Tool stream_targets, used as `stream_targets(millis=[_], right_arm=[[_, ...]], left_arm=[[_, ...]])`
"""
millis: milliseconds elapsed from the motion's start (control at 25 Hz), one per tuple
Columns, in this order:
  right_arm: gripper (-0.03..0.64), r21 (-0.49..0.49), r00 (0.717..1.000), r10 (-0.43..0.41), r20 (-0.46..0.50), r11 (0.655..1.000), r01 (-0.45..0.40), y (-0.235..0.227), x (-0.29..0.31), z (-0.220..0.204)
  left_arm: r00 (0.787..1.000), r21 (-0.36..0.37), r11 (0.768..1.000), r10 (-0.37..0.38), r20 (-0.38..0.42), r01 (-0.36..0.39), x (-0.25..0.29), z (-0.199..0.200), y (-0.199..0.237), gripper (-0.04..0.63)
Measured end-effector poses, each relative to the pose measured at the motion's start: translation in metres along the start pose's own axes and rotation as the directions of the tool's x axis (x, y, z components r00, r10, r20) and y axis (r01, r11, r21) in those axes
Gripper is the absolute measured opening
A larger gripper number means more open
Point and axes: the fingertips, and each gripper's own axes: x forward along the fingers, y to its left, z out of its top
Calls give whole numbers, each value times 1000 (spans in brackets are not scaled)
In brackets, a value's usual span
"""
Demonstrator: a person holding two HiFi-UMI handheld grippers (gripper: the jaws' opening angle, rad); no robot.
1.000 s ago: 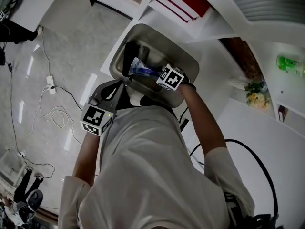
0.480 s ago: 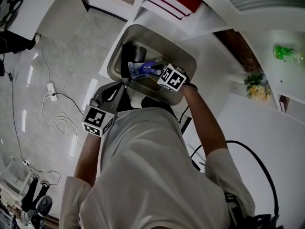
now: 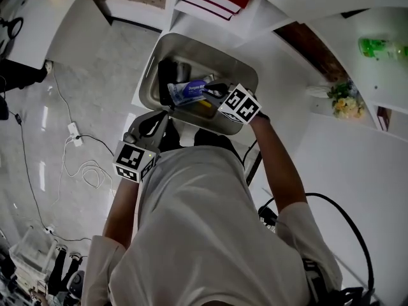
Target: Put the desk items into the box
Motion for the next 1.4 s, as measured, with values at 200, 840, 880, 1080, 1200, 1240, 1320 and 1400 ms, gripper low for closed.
stream_targets(millis=[200,840,880,1080,1200,1240,1320,1400], right_arm=[[29,9,996,-49,72,999,48,5,-31,6],[2,128,929,-128,346,988,89,34,-141,-10],[2,135,925,-134,355,987,91,38,-145,-14],[2,192,904,-138,405,979,63,55,-165,-32],[2,217,885,-132,447,975,35,69,-179,-40],[2,222,878,-127,462,975,24,73,-183,-42],[2,228,864,-118,489,974,5,82,-192,-45],[2,232,853,-115,508,973,-7,88,-199,-50]], left_arm=[[1000,25,999,-23,-8,23,7,0,-11,3],[990,-8,993,120,67,-120,11,10,-54,3],[989,-8,992,127,70,-127,10,10,-58,3],[985,0,988,151,84,-152,11,9,-84,3],[982,-2,986,166,95,-166,9,7,-99,2],[980,-3,985,172,99,-173,9,7,-104,3],[976,-3,982,188,109,-189,6,6,-113,3],[971,-3,978,208,122,-209,2,6,-122,3]])
